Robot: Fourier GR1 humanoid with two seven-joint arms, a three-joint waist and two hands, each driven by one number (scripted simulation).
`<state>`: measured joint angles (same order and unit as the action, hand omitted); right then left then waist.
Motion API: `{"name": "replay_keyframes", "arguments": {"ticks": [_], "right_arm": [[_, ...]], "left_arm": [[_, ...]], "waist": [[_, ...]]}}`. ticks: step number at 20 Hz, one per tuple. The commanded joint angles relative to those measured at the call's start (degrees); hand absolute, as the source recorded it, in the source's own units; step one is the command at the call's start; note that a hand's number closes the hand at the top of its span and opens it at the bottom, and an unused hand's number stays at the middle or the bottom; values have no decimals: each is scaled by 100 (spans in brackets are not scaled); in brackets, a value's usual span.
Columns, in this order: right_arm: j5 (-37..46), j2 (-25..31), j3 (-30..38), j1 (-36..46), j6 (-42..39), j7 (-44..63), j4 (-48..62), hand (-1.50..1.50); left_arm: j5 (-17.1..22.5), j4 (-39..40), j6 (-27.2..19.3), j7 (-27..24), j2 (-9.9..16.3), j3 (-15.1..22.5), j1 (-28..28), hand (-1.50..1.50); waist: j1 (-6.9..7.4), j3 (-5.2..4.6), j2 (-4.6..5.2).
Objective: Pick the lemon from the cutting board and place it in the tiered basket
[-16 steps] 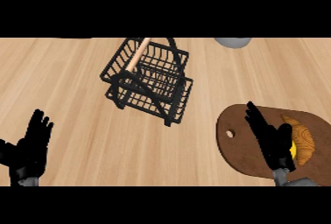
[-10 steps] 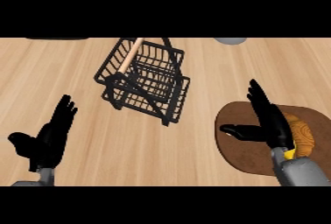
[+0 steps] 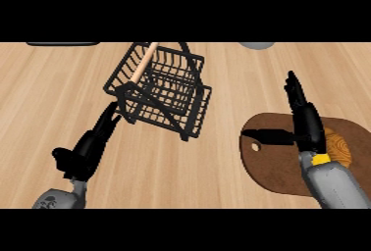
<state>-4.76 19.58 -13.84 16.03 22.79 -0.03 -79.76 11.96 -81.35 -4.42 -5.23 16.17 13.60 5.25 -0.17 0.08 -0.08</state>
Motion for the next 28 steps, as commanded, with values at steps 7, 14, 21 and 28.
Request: {"name": "replay_keyframes", "arguments": {"ticks": [7, 14, 21, 28], "right_arm": [[1692, 2458, -915, 301, -1206, 2564, -1042, -150], [1670, 3682, -1617, 955, -3608, 4423, -1878, -150], [437, 3434, -1435, 1379, -4735, 6986, -3398, -150], [1642, 3047, -1791, 1079, -3814, 6974, -3133, -150]], "left_arm": [[-44, 104, 20, -37, -71, -14, -35, 0], [-100, 178, 45, -25, -132, 58, 0, 0], [-74, 5, 229, -20, -54, -16, -84, 0], [-214, 379, 292, -327, -232, -34, -34, 0]], "waist": [[-235, -80, -101], [-110, -73, -56], [-30, -24, -31], [7, -13, 10]]}}
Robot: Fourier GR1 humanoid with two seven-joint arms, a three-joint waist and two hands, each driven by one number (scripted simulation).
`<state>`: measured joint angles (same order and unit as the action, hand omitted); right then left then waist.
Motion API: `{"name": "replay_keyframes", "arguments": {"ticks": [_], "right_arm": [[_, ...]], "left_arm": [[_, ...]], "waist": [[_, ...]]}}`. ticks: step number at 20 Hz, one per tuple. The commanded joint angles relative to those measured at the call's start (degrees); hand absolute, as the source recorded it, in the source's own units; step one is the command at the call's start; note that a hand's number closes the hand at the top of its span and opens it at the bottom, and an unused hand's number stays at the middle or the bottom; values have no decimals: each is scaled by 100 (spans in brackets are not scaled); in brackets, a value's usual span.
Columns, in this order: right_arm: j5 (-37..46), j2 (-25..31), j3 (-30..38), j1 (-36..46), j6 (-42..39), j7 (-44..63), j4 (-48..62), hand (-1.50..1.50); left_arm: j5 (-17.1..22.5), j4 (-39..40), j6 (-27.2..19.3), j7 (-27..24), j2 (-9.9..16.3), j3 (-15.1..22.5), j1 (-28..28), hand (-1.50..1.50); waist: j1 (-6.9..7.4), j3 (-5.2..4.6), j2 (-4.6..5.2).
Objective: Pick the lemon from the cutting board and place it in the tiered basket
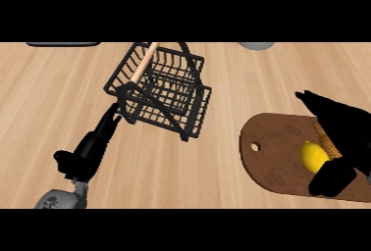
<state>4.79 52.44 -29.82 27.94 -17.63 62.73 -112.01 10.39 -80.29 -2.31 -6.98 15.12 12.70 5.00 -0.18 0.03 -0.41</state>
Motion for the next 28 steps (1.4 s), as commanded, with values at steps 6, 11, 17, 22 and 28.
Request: {"name": "replay_keyframes", "arguments": {"ticks": [6, 11, 17, 22, 28], "right_arm": [[789, -107, -384, -310, -172, 1086, 493, -150], [1169, -733, -496, -463, 63, 978, 855, -150], [1622, -764, -213, -1134, 129, 486, 855, -150], [1671, -667, 257, -1347, 71, 185, 1165, -150], [2072, -912, 550, -1677, 91, -632, 1642, -150]], "left_arm": [[-29, 91, 89, 93, -143, 53, 9, 0], [187, 154, 421, 229, 65, -258, 234, 0], [-100, 330, 208, 151, -228, -223, 292, 0], [-146, 104, 212, 331, -243, -234, 219, 0], [-181, 539, 474, 98, -239, -519, 435, 0]], "waist": [[37, -13, 48], [60, -7, 51], [-14, -6, 39], [-5, -4, 38], [-5, -4, 45]]}}
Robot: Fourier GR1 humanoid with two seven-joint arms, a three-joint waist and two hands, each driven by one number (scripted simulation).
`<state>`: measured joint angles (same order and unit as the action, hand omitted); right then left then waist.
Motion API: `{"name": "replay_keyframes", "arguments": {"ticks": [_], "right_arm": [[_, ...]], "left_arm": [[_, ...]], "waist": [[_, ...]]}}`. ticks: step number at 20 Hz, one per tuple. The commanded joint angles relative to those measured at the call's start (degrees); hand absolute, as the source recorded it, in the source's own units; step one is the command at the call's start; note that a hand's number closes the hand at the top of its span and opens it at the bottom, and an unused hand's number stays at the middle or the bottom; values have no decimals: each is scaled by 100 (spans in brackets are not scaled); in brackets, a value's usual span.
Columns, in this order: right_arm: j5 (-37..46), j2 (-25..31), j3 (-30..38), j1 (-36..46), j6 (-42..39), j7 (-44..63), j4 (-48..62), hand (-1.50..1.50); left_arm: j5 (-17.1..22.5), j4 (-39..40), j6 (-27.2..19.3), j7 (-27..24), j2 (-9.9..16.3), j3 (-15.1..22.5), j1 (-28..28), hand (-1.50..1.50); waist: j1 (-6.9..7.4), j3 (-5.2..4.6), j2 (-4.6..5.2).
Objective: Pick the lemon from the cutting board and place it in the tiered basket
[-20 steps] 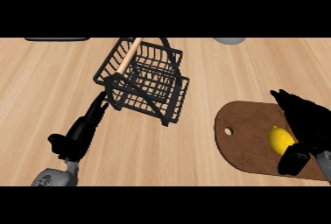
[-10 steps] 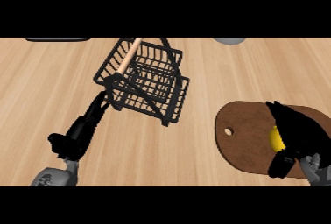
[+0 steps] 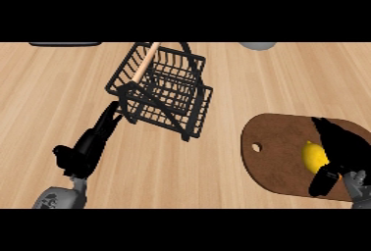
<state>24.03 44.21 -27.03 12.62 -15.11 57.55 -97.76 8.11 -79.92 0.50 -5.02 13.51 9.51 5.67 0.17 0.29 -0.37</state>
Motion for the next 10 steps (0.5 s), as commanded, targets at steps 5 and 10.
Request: {"name": "replay_keyframes", "arguments": {"ticks": [5, 10], "right_arm": [[370, -221, 593, -331, -292, -502, 477, -150], [821, -866, 531, -109, -204, -704, 985, -150]], "left_arm": [[-78, 369, 211, 89, -88, -290, 414, 0], [-252, 374, 78, -53, -518, -102, 286, 0]], "waist": [[-35, -30, 40], [-5, -29, 45]]}}
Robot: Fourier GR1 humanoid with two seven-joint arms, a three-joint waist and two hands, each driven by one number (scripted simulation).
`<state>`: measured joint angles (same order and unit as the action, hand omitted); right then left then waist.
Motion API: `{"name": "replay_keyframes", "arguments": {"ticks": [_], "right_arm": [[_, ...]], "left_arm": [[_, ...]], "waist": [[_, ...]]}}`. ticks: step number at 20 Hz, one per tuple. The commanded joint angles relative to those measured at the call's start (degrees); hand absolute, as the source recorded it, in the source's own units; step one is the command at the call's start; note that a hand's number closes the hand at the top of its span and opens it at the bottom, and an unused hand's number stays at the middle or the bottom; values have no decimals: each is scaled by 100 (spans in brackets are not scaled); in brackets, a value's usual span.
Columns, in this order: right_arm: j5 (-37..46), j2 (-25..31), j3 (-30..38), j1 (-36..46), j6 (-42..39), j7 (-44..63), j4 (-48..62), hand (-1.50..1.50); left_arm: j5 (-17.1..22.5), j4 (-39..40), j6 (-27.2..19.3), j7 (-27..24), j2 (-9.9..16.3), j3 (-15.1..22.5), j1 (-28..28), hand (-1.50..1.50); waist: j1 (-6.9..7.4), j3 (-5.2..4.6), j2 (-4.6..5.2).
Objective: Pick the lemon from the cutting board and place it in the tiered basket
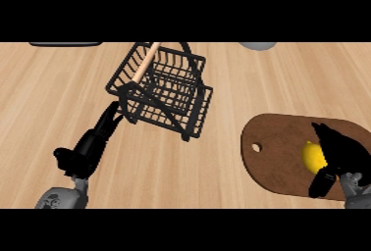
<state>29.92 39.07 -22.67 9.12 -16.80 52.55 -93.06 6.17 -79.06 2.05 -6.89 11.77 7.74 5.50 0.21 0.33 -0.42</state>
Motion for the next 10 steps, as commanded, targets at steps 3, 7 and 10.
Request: {"name": "replay_keyframes", "arguments": {"ticks": [3, 7, 10], "right_arm": [[315, -504, 248, -60, 607, -1015, 579, 150], [915, -715, 177, 26, 886, -1345, 643, 150], [818, -540, 543, -53, 326, -1423, 175, 150]], "left_arm": [[-131, 273, 35, 52, -96, -78, 249, 0], [-169, -158, -9, 305, -292, 59, 47, 0], [-230, -36, 105, 272, -239, -89, 53, 0]], "waist": [[-29, -30, 50], [-6, -31, 43], [-32, -33, 38]]}}
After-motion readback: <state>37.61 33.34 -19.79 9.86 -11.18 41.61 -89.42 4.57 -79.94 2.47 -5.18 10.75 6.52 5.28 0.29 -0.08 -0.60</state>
